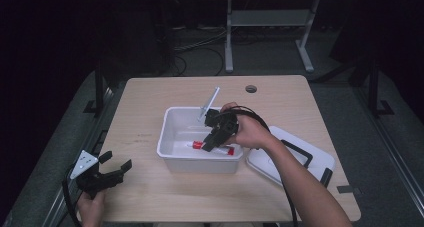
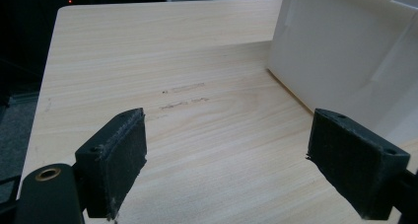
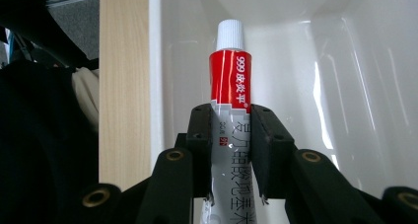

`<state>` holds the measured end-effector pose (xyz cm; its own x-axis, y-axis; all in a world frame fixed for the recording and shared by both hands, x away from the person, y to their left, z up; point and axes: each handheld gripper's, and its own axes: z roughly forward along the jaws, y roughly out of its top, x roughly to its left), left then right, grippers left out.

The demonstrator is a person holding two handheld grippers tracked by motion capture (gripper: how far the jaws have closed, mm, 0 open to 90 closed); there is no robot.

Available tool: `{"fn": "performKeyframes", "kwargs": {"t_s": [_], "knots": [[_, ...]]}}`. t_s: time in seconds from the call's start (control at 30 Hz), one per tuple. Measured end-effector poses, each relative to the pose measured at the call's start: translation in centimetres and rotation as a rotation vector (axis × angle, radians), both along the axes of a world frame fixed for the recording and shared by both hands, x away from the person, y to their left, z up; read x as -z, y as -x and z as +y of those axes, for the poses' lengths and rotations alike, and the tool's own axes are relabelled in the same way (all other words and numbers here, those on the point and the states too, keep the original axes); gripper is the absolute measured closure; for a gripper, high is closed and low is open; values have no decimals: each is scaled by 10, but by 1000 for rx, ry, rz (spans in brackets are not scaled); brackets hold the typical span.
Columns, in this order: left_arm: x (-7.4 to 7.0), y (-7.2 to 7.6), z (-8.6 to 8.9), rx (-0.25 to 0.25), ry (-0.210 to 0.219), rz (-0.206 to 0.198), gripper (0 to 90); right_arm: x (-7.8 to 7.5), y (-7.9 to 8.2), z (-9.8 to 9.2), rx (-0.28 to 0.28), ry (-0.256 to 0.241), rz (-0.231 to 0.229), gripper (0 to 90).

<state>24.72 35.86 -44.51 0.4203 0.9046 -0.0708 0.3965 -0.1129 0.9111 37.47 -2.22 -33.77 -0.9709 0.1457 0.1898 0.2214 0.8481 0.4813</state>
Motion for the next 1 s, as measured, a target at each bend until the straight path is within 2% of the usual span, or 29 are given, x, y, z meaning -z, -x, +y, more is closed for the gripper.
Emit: {"fn": "performKeyframes", "kwargs": {"t_s": [0.57,1.0], "knots": [[0,0,0,0,-4,-1,141,10,-2,2,5,32,7,718],[0,0,0,0,-3,-1,141,23,-2,0,22,38,34,717]]}}
